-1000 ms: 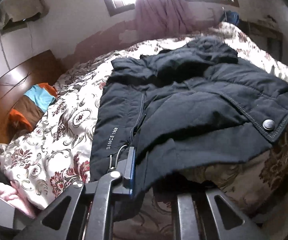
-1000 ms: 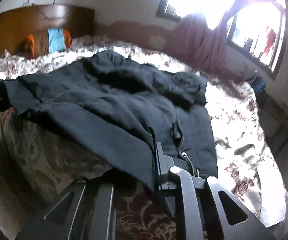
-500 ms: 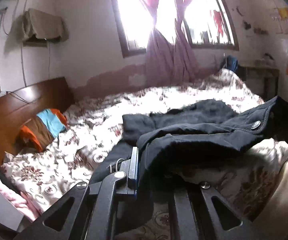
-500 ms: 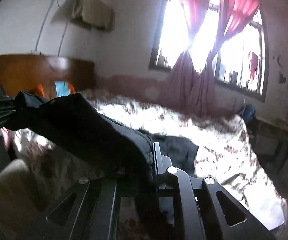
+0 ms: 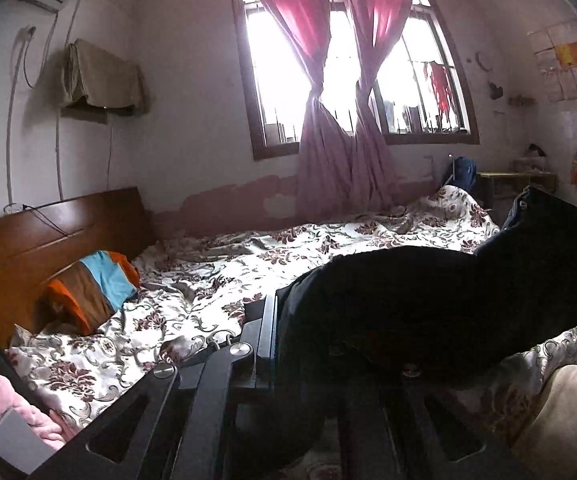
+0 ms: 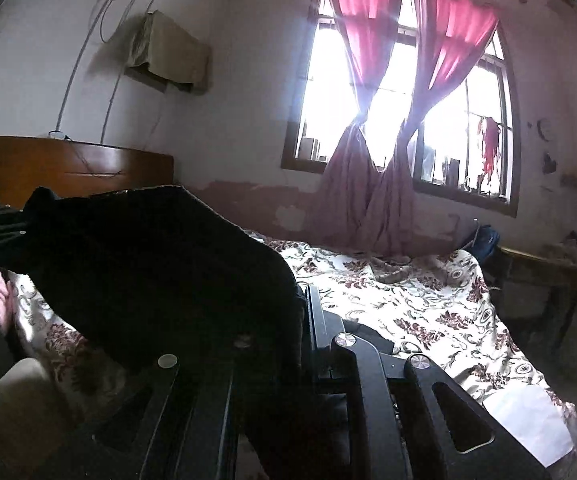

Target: Fold large clothes

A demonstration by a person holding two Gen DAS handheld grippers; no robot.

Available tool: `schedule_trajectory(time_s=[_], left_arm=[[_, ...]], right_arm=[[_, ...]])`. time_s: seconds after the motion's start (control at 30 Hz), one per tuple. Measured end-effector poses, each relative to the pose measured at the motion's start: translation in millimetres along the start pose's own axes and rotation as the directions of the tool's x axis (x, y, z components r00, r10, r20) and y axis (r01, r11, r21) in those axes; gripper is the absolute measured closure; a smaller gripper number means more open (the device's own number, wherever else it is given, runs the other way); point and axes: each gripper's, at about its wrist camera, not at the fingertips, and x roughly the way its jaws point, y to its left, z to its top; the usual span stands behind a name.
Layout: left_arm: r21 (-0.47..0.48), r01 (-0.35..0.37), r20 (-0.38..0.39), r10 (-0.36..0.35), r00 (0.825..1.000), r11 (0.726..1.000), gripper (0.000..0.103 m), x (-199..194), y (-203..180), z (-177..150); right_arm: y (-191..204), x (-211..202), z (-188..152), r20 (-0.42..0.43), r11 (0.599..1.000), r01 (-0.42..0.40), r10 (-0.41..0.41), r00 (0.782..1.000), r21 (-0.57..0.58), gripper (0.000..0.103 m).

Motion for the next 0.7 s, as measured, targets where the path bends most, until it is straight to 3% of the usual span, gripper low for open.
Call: schedule_trajectory(time_s=[0.27, 0.7], left_arm=[[0.036, -0.005, 0.006, 0.005, 1.0, 0.999, 0.095, 44, -5, 24], [0.031, 0.006, -0.095, -0.003, 0.996, 1.0, 0.095, 195, -10, 50]], right_arm=[[-12, 59, 11, 0.003, 0.999, 0.019, -0.019, 1.0, 0.036, 0.094], [-17, 210, 10, -0.056, 1.0, 0.031, -0.031, 0.998, 0.003, 0.094]])
